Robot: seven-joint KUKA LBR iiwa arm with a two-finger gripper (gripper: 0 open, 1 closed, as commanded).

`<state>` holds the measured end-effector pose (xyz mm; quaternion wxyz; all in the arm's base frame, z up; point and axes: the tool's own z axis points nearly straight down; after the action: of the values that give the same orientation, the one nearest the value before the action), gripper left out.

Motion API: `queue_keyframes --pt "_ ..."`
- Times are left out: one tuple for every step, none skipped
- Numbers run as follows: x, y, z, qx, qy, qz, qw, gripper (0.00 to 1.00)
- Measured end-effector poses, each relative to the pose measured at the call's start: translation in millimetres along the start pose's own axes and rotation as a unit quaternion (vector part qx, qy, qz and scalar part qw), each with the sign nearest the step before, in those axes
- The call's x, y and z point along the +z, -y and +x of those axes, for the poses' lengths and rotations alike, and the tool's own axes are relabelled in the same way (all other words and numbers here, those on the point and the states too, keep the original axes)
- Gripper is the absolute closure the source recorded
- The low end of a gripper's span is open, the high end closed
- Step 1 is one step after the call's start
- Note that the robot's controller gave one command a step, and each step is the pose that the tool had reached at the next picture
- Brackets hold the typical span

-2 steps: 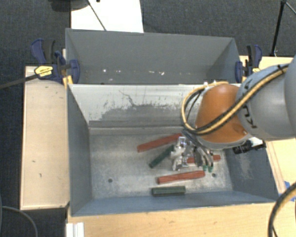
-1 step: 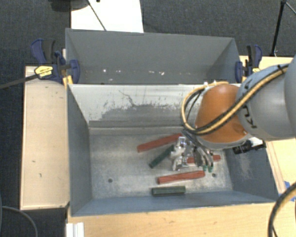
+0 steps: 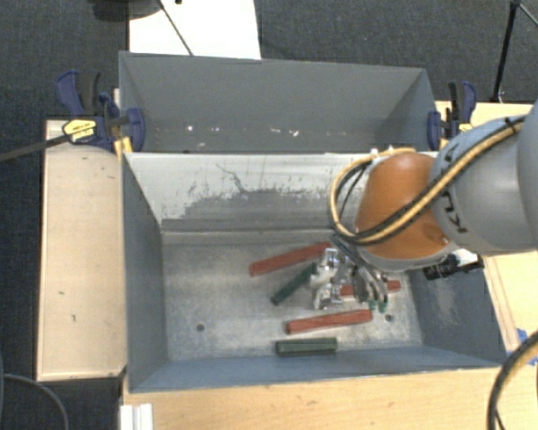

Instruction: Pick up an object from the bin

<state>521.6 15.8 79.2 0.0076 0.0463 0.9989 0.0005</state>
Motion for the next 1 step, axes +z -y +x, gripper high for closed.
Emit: queue_keyframes --pt "-41.1 21.4 -5.0 -0.043 -0.0090 0.000 0.9990 1.00"
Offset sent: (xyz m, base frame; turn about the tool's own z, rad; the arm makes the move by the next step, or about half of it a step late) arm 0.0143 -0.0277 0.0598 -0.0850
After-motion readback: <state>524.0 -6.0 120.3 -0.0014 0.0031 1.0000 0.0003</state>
